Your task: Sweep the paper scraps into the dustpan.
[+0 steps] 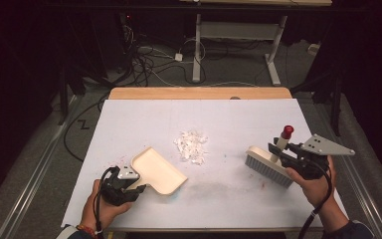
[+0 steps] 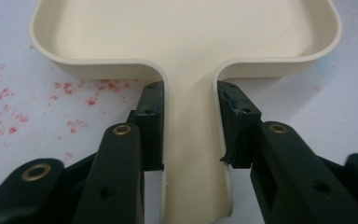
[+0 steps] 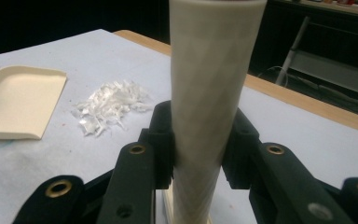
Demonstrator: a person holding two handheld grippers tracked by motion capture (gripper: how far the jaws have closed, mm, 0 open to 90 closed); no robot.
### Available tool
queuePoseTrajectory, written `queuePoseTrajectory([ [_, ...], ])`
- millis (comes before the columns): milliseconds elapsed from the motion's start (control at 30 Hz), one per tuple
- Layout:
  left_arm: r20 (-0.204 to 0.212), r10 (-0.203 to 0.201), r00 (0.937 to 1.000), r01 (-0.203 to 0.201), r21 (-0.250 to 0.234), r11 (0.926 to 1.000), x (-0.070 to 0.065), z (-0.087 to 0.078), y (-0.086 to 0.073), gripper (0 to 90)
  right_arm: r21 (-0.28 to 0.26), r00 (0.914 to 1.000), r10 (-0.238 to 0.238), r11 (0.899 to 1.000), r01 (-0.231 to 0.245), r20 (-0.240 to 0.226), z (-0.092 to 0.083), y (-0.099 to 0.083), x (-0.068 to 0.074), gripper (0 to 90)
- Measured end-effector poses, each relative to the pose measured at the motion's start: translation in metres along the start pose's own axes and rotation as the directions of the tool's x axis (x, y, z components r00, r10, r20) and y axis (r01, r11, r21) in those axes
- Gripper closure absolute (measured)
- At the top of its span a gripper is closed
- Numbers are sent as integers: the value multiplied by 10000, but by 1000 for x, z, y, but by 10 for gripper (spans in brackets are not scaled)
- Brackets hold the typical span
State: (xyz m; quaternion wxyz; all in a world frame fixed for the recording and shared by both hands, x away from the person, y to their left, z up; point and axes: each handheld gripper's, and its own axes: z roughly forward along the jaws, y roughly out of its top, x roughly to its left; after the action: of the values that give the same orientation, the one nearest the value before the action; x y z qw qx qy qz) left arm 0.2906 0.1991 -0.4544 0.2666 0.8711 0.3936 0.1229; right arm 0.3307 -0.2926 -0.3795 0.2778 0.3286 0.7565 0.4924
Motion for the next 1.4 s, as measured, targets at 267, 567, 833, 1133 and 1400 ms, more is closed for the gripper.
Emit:
queuePoseTrajectory([
  [267,-36,-70,10000,70,33,10000,-1,1,1,634,-345,9992,-405,9986,404,-41,46,29,-2,698],
  [567,24,-24,10000,24,187,9998,0,4,1,634,-562,9997,-197,9982,204,121,118,63,-10,698],
  [833,60,147,9999,-148,258,9996,-2,7,4,634,-176,9995,-33,9998,39,322,178,76,-3,699],
  [1133,218,209,9995,-213,153,9997,3,8,4,634,-191,9961,-280,9994,297,832,220,85,8,699],
  [1400,282,298,9992,-303,195,9994,3,14,6,634,-19,9968,-698,9976,698,-384,233,80,35,690],
])
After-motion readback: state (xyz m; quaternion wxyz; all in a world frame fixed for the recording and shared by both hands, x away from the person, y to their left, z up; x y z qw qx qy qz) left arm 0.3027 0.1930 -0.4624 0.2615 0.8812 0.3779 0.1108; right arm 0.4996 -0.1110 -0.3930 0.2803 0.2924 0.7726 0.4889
